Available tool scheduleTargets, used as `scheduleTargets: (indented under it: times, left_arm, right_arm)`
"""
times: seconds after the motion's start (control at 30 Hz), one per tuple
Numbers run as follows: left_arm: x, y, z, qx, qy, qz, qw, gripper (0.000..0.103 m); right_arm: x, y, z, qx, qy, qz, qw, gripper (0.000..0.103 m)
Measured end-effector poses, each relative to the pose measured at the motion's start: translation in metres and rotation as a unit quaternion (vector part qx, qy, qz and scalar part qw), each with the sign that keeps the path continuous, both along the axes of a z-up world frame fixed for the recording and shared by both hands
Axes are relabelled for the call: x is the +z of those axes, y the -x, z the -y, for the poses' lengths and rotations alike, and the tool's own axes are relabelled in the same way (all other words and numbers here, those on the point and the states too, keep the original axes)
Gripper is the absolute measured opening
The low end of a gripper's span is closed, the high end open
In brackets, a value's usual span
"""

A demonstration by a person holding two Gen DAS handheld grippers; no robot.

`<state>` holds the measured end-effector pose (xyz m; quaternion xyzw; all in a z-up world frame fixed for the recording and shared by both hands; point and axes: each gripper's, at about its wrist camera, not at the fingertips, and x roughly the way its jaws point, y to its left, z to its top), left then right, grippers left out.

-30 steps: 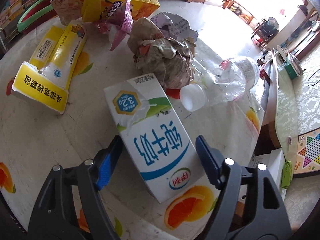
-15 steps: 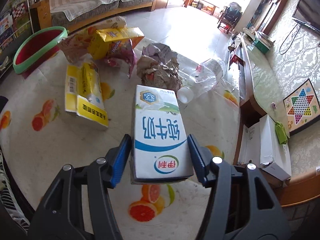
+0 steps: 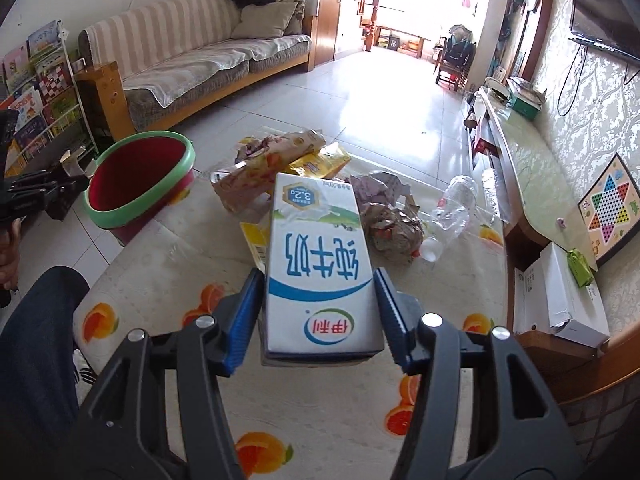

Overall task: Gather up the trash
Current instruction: 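Grasp the white milk carton with the right tool while the left tool lifts the dark box, then open the left tool over the red bin to drop the dark box while the right tool carries the carton, then lower the milk carton into the red bin and open the right tool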

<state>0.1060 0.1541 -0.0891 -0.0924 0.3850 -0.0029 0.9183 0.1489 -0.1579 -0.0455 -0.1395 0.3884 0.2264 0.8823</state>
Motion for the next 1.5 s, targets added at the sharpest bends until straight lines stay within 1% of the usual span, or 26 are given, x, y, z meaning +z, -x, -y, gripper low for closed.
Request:
scheduleTargets:
  times: [0.13, 0.33, 0.5, 0.57, 0.63, 0.7, 0.73, 0.77, 0.8, 0.83, 0.87, 0.93, 0.97, 1.17, 1.33, 1.5]
  left_arm:
    - [0.0, -0.017, -0.036, 0.045, 0.013, 0.002, 0.9989, 0.027]
    - [0.0, -0.041, -0.071, 0.076, 0.011, 0.004, 0.997, 0.027]
    - [-0.009, -0.057, -0.08, 0.088, 0.009, -0.006, 0.9961, 0.027]
    - [-0.013, -0.061, -0.08, 0.089, 0.002, -0.014, 0.996, 0.031]
    - [-0.018, -0.065, -0.081, 0.092, 0.004, -0.022, 0.9955, 0.033]
    - [-0.02, -0.067, -0.084, 0.095, 0.009, -0.024, 0.9951, 0.047]
    - [-0.021, -0.067, -0.085, 0.096, 0.01, -0.023, 0.995, 0.058]
    - [-0.021, -0.067, -0.086, 0.097, 0.011, -0.022, 0.995, 0.062]
    - [-0.021, -0.066, -0.086, 0.097, 0.009, -0.021, 0.995, 0.063]
    - [-0.02, -0.066, -0.086, 0.098, 0.005, -0.02, 0.9949, 0.069]
    - [-0.019, -0.065, -0.085, 0.101, 0.0, -0.019, 0.9947, 0.08]
    - [-0.016, -0.061, -0.086, 0.107, -0.006, -0.011, 0.9941, 0.092]
    - [-0.014, -0.059, -0.087, 0.11, -0.005, -0.008, 0.9939, 0.095]
    - [-0.008, -0.041, -0.097, 0.127, -0.02, -0.008, 0.9917, 0.095]
    - [-0.007, -0.014, -0.108, 0.148, -0.008, -0.004, 0.9889, 0.095]
    - [-0.01, 0.016, -0.122, 0.169, 0.0, -0.005, 0.9855, 0.095]
  right_arm:
    - [-0.004, 0.004, -0.029, 0.025, -0.001, -0.009, 1.0, 0.054]
    - [-0.002, 0.009, -0.06, 0.049, -0.002, -0.008, 0.999, 0.054]
    - [-0.002, 0.01, -0.074, 0.05, -0.011, -0.012, 0.999, 0.054]
    - [-0.003, 0.011, -0.077, 0.05, -0.013, -0.014, 0.999, 0.054]
    - [-0.004, 0.012, -0.081, 0.052, -0.014, -0.017, 0.998, 0.054]
    - [-0.007, 0.014, -0.084, 0.055, -0.011, -0.019, 0.998, 0.054]
    - [-0.007, 0.014, -0.087, 0.056, -0.01, -0.021, 0.998, 0.054]
    - [-0.008, 0.014, -0.089, 0.057, -0.01, -0.023, 0.998, 0.054]
    - [-0.008, 0.013, -0.091, 0.059, -0.011, -0.024, 0.998, 0.054]
    - [-0.008, 0.013, -0.092, 0.06, -0.011, -0.025, 0.998, 0.054]
    - [-0.007, 0.012, -0.095, 0.061, -0.011, -0.025, 0.998, 0.054]
    - [-0.007, 0.009, -0.099, 0.064, -0.014, -0.026, 0.998, 0.054]
    - [-0.006, 0.007, -0.103, 0.065, -0.017, -0.026, 0.997, 0.054]
    - [-0.006, -0.006, -0.138, 0.081, -0.035, -0.029, 0.996, 0.054]
    - [-0.01, -0.02, -0.178, 0.101, -0.054, -0.037, 0.993, 0.054]
    - [-0.013, -0.03, -0.226, 0.126, -0.053, -0.032, 0.99, 0.054]
